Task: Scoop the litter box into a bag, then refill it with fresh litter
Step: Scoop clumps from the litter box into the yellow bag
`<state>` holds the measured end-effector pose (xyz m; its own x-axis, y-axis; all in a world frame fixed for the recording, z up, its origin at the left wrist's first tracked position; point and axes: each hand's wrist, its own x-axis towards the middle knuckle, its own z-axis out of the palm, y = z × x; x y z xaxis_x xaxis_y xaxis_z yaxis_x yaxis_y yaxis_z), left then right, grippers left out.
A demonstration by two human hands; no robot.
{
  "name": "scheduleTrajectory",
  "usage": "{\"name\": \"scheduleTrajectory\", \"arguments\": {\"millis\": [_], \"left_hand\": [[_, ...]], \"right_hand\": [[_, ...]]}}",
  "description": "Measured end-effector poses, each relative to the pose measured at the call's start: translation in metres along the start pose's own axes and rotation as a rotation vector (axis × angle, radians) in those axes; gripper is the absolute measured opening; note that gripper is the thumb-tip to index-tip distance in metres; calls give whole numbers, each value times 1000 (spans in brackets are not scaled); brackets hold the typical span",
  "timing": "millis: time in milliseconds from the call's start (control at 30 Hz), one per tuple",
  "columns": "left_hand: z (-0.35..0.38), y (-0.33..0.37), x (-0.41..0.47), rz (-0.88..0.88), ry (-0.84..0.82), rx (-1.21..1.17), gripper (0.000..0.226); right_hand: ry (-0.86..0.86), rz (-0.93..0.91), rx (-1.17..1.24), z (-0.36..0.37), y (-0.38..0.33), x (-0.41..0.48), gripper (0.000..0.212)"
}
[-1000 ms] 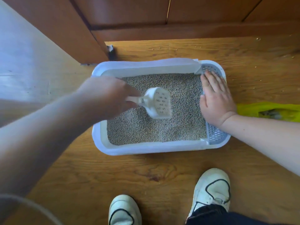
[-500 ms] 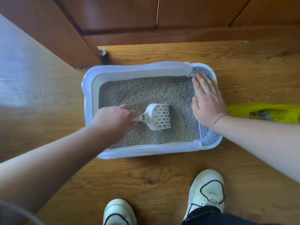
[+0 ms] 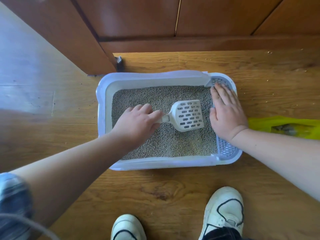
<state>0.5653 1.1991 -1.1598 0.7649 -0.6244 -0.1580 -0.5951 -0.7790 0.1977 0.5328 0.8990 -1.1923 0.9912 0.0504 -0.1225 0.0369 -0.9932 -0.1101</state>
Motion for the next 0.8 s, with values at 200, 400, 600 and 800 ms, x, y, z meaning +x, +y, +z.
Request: {"name": "scheduleTrajectory", "arguments": {"millis": [200,400,600,800], "left_hand": [[11,2,27,-8,-72,6,30],[22,-1,30,-37,-166,100,31],[20,4,34,-70,-178,83,24],[8,9,43,-145,-203,100,37]], "right_hand": [[-12,18,10,-3,2,0,59],[-3,5,15,-2,2,-2,58],[-23,6,4,-1,1,-1,61],[-26,8,39,-1,2,0,61]]}}
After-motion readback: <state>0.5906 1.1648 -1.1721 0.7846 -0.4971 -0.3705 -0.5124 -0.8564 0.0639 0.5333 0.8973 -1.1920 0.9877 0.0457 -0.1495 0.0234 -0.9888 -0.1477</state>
